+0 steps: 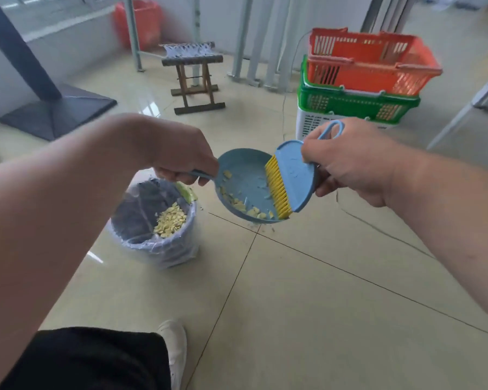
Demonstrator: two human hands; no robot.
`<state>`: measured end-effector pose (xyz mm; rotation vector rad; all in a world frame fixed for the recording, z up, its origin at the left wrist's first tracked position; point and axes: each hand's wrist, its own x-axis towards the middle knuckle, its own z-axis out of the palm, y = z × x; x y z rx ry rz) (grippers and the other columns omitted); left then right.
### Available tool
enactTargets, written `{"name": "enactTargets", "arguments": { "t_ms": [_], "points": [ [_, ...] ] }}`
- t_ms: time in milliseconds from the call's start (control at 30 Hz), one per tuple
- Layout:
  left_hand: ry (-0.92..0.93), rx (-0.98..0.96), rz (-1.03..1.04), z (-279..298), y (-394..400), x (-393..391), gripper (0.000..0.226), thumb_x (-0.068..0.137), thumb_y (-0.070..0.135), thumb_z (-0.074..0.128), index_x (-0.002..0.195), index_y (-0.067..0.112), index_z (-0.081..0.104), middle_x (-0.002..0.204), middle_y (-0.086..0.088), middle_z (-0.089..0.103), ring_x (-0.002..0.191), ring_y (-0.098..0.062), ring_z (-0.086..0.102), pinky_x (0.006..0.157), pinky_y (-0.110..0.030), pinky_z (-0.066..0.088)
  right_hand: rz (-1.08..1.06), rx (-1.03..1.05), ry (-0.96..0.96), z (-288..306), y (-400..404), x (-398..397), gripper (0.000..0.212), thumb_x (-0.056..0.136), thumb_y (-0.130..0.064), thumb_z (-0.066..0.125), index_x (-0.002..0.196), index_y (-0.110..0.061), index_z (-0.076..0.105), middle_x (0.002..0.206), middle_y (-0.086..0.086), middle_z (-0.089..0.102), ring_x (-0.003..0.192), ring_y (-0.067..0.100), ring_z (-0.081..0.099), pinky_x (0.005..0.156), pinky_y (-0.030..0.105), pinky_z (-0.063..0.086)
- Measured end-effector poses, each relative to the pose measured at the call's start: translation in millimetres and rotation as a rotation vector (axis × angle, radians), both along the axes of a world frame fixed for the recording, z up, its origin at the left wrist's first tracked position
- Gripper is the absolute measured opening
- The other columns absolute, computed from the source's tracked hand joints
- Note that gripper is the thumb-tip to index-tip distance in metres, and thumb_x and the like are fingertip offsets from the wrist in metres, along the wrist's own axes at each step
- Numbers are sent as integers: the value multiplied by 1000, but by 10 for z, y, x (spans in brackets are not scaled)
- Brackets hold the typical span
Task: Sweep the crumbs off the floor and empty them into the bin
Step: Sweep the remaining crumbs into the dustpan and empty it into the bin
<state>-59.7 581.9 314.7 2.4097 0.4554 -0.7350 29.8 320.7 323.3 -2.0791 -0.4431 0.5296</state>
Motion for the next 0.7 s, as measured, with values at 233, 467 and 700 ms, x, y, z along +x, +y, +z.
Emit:
{"name": "enactTargets", "arguments": {
  "t_ms": [233,467,700],
  "points": [
    [-92,136,204,-277,1179,-465,26,89,23,64,82,3,79,58,-8,58,51,-23,42,50,-28,36,-19,69,92,-445,1333,-228,10,89,-23,66,98,-16,67,78,10,78,67,28,78,79,55,64],
    [-231,586,186,-932,1844,-650,16,87,7,54,74,12,61,87,-10,71,74,-31,64,75,-41,63,8,44,146,-1097,2265,-646,21,99,-29,54,97,-13,68,95,12,77,79,22,79,78,43,66],
    [-200,721,211,-1262,1891,-890,28,89,-5,52,75,17,43,83,-2,46,81,-32,58,70,-38,44,-2,20,157,-1515,2520,-1036,22,96,-28,53,95,-14,70,91,14,77,83,27,78,79,50,64]
  ]
}}
